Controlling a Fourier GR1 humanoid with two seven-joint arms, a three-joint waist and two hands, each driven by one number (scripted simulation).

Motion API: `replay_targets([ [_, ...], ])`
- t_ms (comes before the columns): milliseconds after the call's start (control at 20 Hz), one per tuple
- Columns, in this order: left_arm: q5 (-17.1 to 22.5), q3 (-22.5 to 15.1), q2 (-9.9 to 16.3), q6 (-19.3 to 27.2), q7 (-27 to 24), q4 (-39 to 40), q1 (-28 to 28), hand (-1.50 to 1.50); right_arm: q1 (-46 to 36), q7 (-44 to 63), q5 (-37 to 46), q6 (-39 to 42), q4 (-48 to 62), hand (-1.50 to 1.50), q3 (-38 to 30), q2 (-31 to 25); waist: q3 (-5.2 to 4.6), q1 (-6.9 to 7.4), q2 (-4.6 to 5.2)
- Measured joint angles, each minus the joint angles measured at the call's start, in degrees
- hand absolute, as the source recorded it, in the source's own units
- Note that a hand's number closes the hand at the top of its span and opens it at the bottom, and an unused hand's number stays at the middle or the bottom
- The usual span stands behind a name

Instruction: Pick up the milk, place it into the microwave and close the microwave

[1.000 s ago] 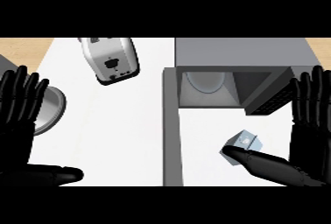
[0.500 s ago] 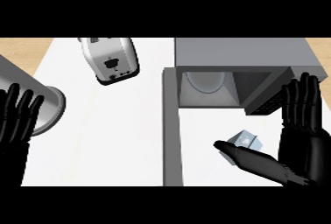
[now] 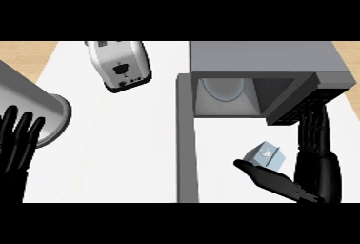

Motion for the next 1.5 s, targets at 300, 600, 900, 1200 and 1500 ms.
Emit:
replay_targets([
  [300, 0.79, 0.2, -0.4, -1.37, 0.29, -2.03, 2.37, -1.5, 4.84, -9.35, -3.49, 0.18, 6.84, -1.5, -0.94, 0.13, 0.0, 0.01, -0.01],
  [600, 1.01, 1.08, -0.89, -2.49, -0.77, -2.28, 3.38, -1.5, 8.53, -19.2, -7.63, -0.2, 14.42, -1.5, -1.76, 0.29, 0.0, -0.04, 0.0],
  [900, -1.37, -2.22, -2.49, -2.11, 0.14, -4.85, 6.0, -1.5, 7.86, -28.87, -12.65, 1.9, 24.37, -1.5, -4.65, 0.16, 0.0, 0.02, 0.0],
  [1200, -2.2, -3.36, -2.96, -2.15, -0.99, -6.38, 8.39, -1.5, 4.32, -36.78, -18.03, 6.51, 35.22, -1.5, -8.34, 0.22, 0.0, 0.12, 0.01],
  [1500, -1.32, -1.6, -2.5, -2.74, 1.02, -7.22, 7.32, -1.5, 0.26, -43.95, -20.19, 10.29, 46.2, -1.5, -12.72, -0.5, 0.0, 0.12, 0.02],
])
